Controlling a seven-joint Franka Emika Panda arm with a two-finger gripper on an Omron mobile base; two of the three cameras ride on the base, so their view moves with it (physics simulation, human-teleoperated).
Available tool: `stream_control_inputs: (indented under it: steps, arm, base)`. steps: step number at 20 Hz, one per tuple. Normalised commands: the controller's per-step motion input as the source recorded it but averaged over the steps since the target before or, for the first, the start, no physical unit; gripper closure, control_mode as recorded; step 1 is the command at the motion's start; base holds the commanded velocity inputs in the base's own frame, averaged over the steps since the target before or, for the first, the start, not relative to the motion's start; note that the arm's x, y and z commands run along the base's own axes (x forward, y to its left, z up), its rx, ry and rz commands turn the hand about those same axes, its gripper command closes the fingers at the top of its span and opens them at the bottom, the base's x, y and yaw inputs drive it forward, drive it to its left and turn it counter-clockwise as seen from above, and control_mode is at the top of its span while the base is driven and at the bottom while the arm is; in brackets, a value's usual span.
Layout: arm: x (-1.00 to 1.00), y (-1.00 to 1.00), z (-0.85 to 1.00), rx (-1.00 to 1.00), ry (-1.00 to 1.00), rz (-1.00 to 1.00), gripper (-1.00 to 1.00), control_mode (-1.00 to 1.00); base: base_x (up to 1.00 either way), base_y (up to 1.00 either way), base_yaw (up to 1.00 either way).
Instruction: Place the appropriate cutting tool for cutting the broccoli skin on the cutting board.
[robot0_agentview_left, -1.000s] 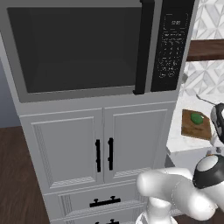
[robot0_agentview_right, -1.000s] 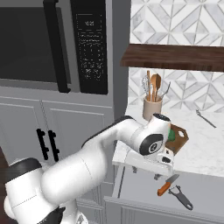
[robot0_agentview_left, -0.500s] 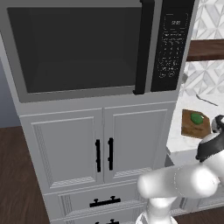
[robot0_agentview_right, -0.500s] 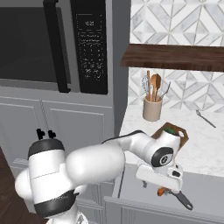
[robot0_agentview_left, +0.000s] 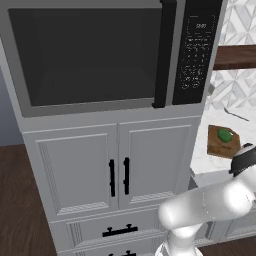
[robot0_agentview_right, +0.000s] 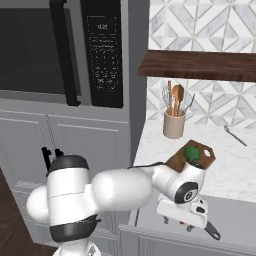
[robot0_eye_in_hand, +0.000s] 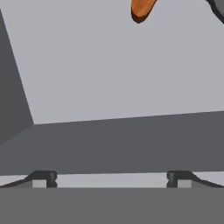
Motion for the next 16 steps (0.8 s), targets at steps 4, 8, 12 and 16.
stream_control_inputs:
  steps: [4,8,12,16]
  arm:
    - [0.00,0.00,-0.41,0.00,0.00,0.00,-1.00,-1.00]
    - [0.01,0.00,-0.28,0.00,-0.02,0.01,-1.00,-1.00]
    - [0.00,0.00,-0.19,0.00,-0.04,0.03,-1.00,-1.00]
    - [0.00,0.00,-0.08,0.00,-0.06,0.04,-1.00,-1.00]
  base:
    - [0.00,0.00,0.00]
    - [0.00,0.00,0.00]
    - [0.00,0.00,0.00]
    - [0.00,0.00,0.00]
